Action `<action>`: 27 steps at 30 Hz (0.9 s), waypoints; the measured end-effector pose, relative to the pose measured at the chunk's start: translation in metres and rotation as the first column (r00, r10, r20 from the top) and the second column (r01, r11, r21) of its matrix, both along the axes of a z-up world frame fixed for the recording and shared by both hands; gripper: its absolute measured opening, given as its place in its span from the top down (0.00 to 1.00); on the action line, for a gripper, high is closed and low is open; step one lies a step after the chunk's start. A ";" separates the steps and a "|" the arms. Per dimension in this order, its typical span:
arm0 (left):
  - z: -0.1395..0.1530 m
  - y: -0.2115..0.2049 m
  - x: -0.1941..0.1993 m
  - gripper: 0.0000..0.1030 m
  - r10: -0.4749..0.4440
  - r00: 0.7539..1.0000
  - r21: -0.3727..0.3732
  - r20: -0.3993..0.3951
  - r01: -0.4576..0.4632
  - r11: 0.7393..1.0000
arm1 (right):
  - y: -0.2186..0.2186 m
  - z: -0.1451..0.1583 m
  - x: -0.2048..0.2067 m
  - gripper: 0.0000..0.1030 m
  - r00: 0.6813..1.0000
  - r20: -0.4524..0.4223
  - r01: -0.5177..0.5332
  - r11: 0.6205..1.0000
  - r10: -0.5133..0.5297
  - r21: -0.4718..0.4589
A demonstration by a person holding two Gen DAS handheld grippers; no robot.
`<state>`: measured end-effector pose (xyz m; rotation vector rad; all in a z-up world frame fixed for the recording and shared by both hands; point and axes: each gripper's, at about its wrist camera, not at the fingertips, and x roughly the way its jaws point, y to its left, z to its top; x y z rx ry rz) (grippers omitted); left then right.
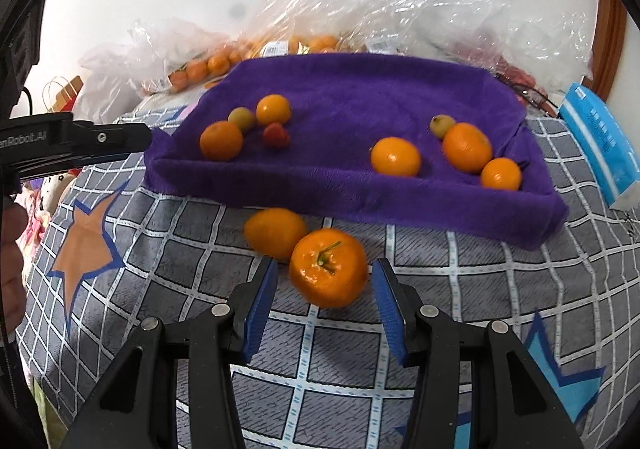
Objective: Organize fruits
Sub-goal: 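Move the right tool to a stemmed mandarin while the left tool approaches an oval orange, then close the right tool on the mandarin while the left tool grasps the oval orange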
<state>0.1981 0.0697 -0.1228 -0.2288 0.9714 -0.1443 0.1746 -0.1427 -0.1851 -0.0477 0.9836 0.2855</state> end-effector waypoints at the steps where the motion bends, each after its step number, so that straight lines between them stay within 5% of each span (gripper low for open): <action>1: -0.001 0.000 -0.001 0.61 -0.001 1.000 0.000 -0.001 0.001 1.000 | 0.001 -0.003 0.000 0.53 1.000 0.000 0.005 1.000 -0.005 -0.006; 11: -0.017 -0.012 -0.006 0.61 -0.041 0.999 0.026 -0.022 0.042 0.999 | -0.006 -0.010 -0.005 0.58 1.000 0.018 0.026 1.000 -0.026 -0.016; 27: -0.043 -0.080 -0.010 0.61 -0.153 0.985 -0.044 -0.075 0.150 0.988 | -0.077 0.012 -0.027 0.58 0.990 0.048 0.137 0.990 -0.135 -0.036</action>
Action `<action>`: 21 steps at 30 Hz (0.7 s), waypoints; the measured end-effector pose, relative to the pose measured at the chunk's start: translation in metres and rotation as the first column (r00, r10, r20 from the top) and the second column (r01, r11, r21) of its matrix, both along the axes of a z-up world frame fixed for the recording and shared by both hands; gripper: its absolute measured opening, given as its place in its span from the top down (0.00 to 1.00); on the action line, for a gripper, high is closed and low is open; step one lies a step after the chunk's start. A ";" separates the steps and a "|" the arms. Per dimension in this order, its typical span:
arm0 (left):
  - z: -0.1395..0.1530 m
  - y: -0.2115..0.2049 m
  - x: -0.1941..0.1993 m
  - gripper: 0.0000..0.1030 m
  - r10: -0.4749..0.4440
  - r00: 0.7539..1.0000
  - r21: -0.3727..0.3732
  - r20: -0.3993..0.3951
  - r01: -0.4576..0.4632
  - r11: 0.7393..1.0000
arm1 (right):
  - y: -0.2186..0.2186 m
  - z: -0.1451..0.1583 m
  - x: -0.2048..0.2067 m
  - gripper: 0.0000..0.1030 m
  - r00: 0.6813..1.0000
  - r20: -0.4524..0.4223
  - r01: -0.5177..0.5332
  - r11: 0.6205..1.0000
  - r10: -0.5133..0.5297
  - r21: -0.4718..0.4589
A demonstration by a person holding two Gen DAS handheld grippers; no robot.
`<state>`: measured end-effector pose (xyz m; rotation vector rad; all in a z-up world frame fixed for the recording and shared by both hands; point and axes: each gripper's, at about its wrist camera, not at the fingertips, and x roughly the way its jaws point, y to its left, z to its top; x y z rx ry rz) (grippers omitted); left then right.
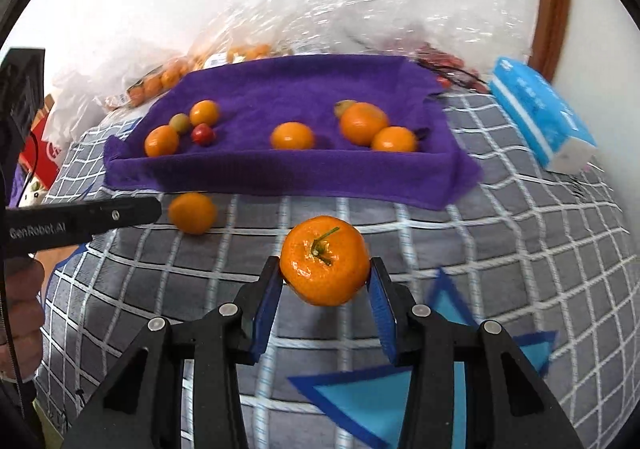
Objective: Organize fruits
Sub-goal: 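Close the right tool on the mandarin while the left tool grasps the oval orange, then lift and carry the mandarin with the right tool while the left tool carries the oval orange toward the towel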
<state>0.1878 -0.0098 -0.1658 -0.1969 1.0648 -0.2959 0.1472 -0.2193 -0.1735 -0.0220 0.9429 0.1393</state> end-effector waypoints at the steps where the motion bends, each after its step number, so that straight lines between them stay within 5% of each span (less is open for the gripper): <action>1: -0.001 -0.003 0.000 0.61 -0.004 1.000 -0.001 -0.001 0.004 1.000 | -0.005 0.001 -0.001 0.58 1.000 0.003 0.010 1.000 -0.010 -0.003; 21: -0.017 -0.039 0.010 0.63 0.024 1.000 0.068 -0.007 -0.023 0.997 | -0.048 0.001 -0.009 0.58 0.997 0.007 0.072 0.997 -0.072 -0.009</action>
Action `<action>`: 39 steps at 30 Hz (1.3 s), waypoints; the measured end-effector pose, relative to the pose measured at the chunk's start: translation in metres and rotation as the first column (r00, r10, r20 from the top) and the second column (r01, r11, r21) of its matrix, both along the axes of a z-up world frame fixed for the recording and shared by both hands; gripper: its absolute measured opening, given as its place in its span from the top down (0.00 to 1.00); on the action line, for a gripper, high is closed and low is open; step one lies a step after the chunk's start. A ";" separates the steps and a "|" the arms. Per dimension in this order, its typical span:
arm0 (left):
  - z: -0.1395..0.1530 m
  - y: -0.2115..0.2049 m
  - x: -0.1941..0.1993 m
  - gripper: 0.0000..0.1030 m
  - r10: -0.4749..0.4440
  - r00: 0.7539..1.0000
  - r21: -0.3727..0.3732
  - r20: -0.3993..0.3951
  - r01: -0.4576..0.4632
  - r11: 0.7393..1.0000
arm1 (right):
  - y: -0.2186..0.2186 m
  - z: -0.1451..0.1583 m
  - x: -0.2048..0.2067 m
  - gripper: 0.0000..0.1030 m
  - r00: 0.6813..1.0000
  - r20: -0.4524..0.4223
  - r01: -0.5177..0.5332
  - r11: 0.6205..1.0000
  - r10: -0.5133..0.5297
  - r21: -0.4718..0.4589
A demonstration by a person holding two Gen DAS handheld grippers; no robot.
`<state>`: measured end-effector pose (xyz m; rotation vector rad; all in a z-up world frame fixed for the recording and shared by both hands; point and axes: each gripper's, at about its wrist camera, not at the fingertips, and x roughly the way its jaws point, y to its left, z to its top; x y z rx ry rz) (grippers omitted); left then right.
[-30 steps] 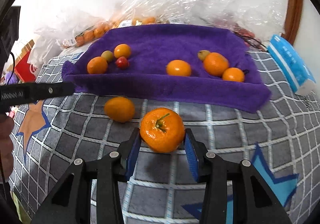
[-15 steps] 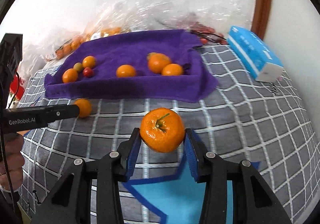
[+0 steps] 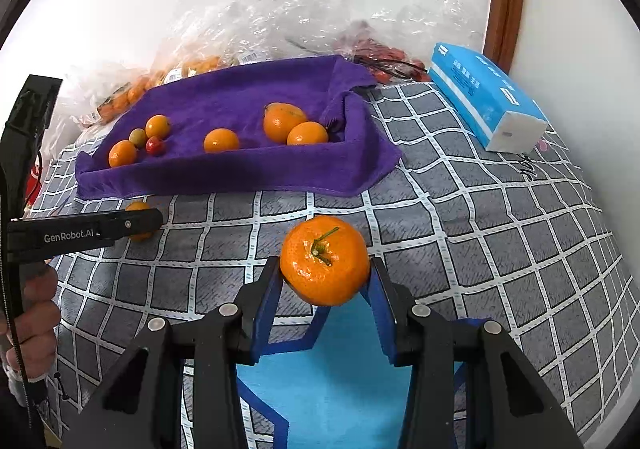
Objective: Organize fruits
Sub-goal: 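Lift and carry the mandarin with the right tool while the left tool carries the oval orange toward the towel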
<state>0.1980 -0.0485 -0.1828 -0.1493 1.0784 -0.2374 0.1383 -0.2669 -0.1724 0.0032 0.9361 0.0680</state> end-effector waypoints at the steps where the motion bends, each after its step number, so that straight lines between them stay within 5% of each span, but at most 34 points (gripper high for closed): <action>1: 0.000 -0.001 0.000 0.65 -0.002 1.000 0.007 0.002 0.002 1.000 | 0.000 0.000 0.000 0.58 1.000 0.000 0.000 1.000 0.000 0.000; 12: 0.017 0.012 -0.017 0.65 -0.005 0.999 -0.009 0.032 0.005 1.000 | 0.013 0.016 -0.009 0.58 0.999 0.031 -0.015 1.000 0.015 0.001; 39: 0.115 0.065 -0.042 0.65 0.075 0.974 -0.049 0.214 -0.066 0.997 | 0.071 0.110 -0.012 0.58 0.969 0.221 -0.109 0.994 0.111 -0.020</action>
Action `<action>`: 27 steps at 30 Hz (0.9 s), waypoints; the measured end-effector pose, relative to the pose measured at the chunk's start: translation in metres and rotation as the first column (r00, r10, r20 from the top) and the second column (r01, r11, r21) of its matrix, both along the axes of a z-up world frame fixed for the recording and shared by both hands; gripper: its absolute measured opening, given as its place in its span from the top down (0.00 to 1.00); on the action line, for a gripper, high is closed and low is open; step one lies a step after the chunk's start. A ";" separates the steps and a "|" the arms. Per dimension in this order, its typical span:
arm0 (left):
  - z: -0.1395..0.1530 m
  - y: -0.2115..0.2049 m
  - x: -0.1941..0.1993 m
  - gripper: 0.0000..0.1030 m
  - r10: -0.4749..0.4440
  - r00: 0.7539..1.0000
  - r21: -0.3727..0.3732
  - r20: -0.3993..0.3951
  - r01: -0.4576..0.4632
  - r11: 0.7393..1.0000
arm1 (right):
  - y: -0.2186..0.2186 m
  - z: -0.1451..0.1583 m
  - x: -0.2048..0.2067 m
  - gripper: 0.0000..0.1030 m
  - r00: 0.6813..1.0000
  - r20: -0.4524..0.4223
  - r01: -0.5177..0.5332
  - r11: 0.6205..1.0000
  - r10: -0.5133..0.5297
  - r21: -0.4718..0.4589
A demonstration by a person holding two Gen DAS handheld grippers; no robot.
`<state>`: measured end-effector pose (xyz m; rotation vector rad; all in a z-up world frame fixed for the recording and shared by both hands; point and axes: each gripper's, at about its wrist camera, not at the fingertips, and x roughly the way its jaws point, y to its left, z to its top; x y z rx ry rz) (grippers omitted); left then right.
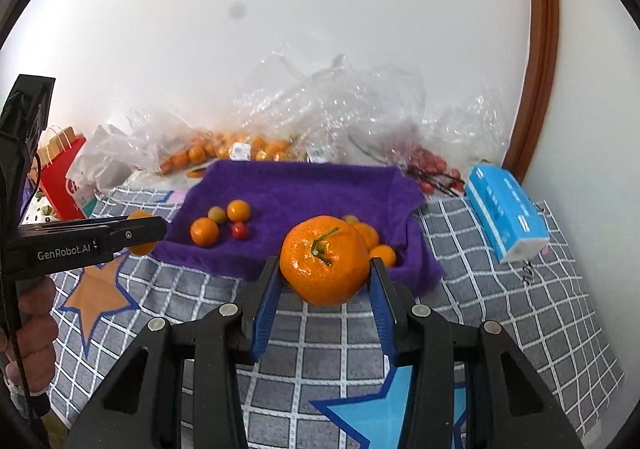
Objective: Organize fruits
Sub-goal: 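Lift and carry the mandarin with the right tool while the left tool carries the oval orange toward the towel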
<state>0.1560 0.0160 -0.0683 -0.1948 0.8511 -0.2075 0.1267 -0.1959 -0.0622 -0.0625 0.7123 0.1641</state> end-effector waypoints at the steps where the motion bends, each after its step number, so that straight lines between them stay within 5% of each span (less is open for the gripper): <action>1: 0.002 0.001 0.000 0.65 0.002 1.000 -0.001 0.004 -0.002 1.000 | 0.001 0.002 0.001 0.58 1.000 0.004 -0.003 1.000 0.003 0.002; 27: 0.009 0.021 0.022 0.65 0.012 1.000 -0.009 0.021 -0.011 1.000 | 0.023 0.009 0.029 0.58 0.999 0.041 -0.024 1.000 0.024 0.008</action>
